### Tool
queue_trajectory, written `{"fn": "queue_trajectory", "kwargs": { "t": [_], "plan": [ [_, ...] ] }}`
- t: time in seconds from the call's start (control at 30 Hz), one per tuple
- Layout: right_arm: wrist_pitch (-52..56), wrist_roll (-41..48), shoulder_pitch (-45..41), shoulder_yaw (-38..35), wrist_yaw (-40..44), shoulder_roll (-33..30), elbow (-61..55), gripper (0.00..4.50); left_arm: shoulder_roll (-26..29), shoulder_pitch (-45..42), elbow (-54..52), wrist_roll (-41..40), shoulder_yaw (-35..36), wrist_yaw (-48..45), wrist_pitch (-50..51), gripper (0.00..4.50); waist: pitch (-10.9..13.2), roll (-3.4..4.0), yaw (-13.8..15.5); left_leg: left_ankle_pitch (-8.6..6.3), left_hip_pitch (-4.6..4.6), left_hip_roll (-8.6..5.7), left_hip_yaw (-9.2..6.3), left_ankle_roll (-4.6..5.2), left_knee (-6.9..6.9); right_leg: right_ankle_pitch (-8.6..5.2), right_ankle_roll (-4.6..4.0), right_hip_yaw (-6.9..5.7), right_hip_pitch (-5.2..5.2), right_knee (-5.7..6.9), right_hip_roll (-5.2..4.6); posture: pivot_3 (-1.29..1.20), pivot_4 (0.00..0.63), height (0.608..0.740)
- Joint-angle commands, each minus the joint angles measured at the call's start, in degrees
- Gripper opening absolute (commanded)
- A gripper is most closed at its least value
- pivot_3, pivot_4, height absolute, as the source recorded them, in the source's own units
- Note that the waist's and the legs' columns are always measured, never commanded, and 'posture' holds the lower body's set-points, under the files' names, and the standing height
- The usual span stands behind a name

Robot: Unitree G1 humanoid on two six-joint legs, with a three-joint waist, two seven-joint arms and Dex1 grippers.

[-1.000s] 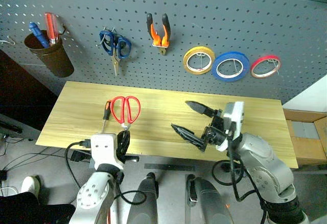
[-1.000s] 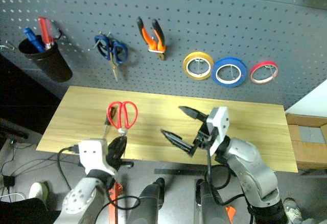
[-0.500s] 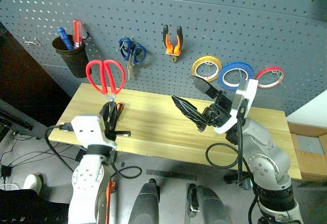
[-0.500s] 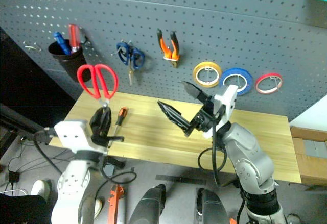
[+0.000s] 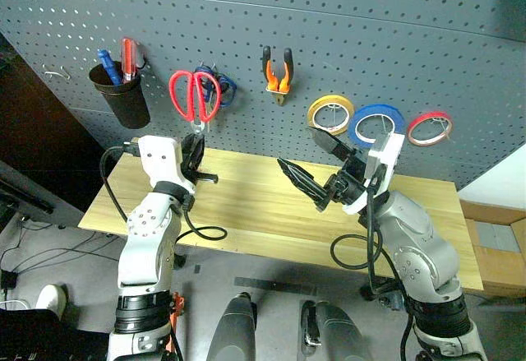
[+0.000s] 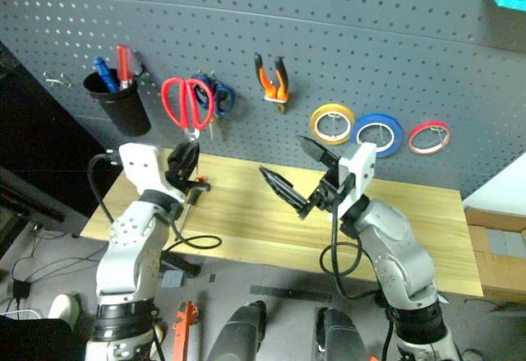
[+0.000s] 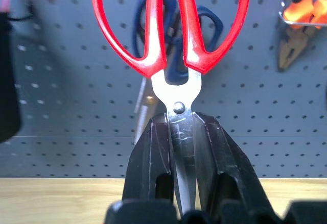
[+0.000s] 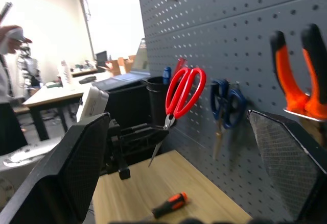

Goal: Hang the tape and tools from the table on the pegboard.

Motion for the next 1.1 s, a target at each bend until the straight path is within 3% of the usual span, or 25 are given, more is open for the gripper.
{"fn": "queue_trajectory", "kwargs": {
  "t": [0.03,0.27,0.5,0.67,0.77,0.9,1.1],
  "plan": [
    [-1.8,-0.25,0.0,-0.69,0.27,-0.03,-0.63,4.5,1.02,-1.92,-0.29,0.18,-0.73,-0.48,0.59,0.25,0.0,0.0,-0.03,0.0,0.01,0.0,0.0,0.0,0.0,0.0,0.0,0.0,0.0,0.01,0.0,0.19,0.18,0.74],
    [-1.68,-0.6,0.29,-0.94,-0.23,-0.51,-0.75,4.5,1.49,-3.37,1.31,0.23,-1.67,-0.21,3.99,0.25,0.0,0.0,-0.12,0.0,0.04,0.01,0.01,0.0,0.01,0.01,-0.01,0.02,0.01,0.05,0.0,0.18,0.185,0.74],
    [-1.3,-1.02,0.94,-0.54,-0.41,-0.92,-1.92,4.5,1.47,-4.58,3.05,-0.01,-1.19,-0.28,3.08,2.63,0.0,0.0,-0.2,0.01,0.05,0.0,0.02,0.0,0.02,0.01,-0.01,0.03,0.02,0.06,0.0,0.16,0.194,0.74],
    [-1.04,-0.87,2.56,-0.22,0.36,-1.94,-3.44,4.5,0.48,-0.33,0.79,-0.15,-1.52,0.47,4.75,4.37,0.01,0.01,-0.34,0.0,0.05,0.01,0.04,0.01,0.01,0.0,-0.01,0.07,0.02,0.06,-0.01,0.15,0.223,0.74],
    [-1.53,-2.01,3.4,1.63,0.85,-2.12,-3.66,4.5,-1.59,4.61,-0.81,-0.83,0.38,3.68,7.54,4.44,0.03,0.03,-0.91,0.0,0.08,0.02,0.16,0.01,0.01,0.0,-0.01,0.17,0.01,0.05,-0.05,0.13,0.255,0.74],
    [-2.54,-13.23,0.77,11.1,2.16,-4.97,2.58,4.5,-1.4,9.82,0.59,-1.46,4.84,6.61,12.0,4.44,0.23,0.05,-1.95,0.0,0.16,0.13,0.2,0.02,0.01,-0.19,-0.36,0.18,-0.01,0.11,-0.25,0.13,0.288,0.74],
    [-4.78,-18.56,-3.61,16.72,2.61,-1.59,8.01,4.5,7.08,6.29,8.03,-1.25,8.39,4.15,14.08,4.44,1.57,0.33,-1.84,0.03,0.2,0.39,0.13,0.06,-0.01,-0.24,-0.5,0.08,-0.05,0.19,-0.16,0.13,0.339,0.74]
  ]
}}
